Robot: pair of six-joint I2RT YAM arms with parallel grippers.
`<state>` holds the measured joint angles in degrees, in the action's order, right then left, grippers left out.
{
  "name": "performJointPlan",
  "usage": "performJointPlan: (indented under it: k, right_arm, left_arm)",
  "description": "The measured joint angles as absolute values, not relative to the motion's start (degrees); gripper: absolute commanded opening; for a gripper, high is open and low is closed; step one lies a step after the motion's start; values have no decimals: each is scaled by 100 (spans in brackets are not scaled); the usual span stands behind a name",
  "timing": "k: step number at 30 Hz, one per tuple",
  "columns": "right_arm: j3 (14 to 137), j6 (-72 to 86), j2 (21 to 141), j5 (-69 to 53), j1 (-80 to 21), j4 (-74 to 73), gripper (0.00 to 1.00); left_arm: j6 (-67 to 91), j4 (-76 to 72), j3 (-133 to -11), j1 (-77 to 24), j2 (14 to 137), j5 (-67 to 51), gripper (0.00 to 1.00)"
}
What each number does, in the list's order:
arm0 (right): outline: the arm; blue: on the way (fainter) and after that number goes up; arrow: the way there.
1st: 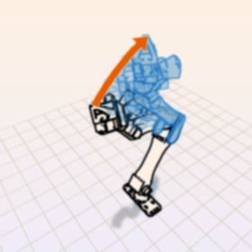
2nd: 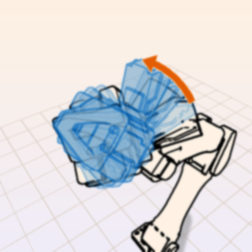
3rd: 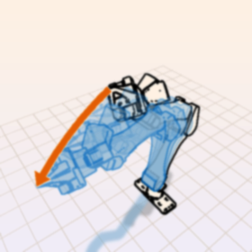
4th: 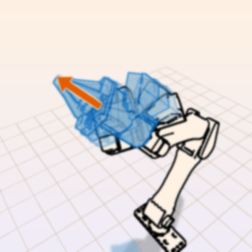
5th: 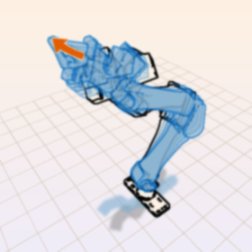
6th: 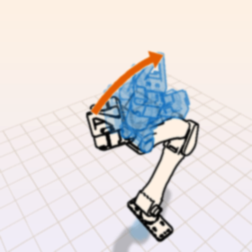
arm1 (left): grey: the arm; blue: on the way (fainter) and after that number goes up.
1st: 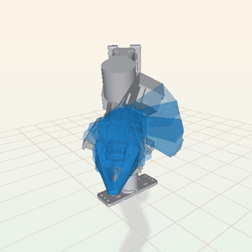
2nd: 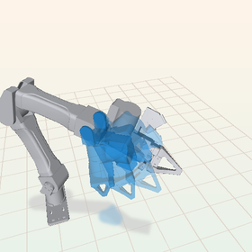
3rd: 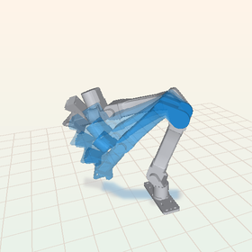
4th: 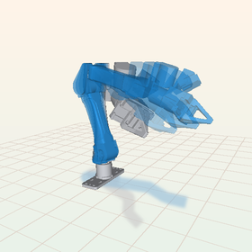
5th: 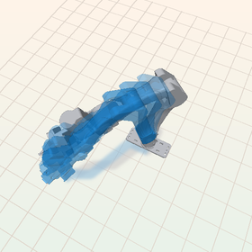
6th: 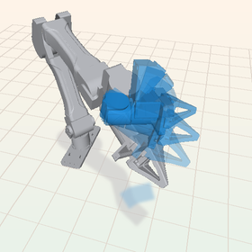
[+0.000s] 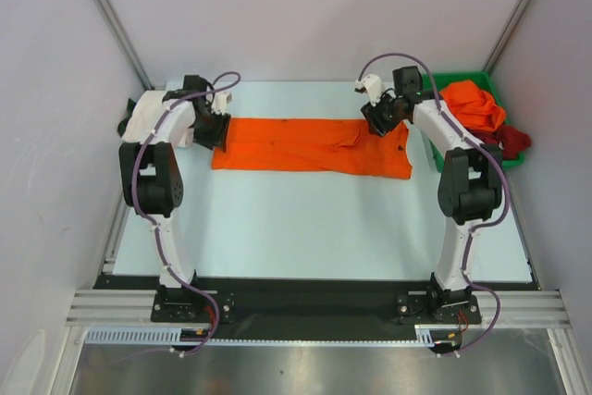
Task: Fold and stack the t-shirts
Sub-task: Fold the tshirt
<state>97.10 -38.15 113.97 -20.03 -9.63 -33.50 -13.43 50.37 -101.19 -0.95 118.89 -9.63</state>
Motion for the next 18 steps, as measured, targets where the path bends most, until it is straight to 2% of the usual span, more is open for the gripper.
performJointPlan:
  k: [5,18]
  right_arm:
    - [9843,-3830,11935,-2335,-1085,-3756,46]
    - [10844,-3924,12881,-2447,-1234,-4292,44]
  left_arm:
    - [-1350,5033,-9583,-139,11900,-967,47]
    - [-1350,4967,-9557,-137,12261,-965,43]
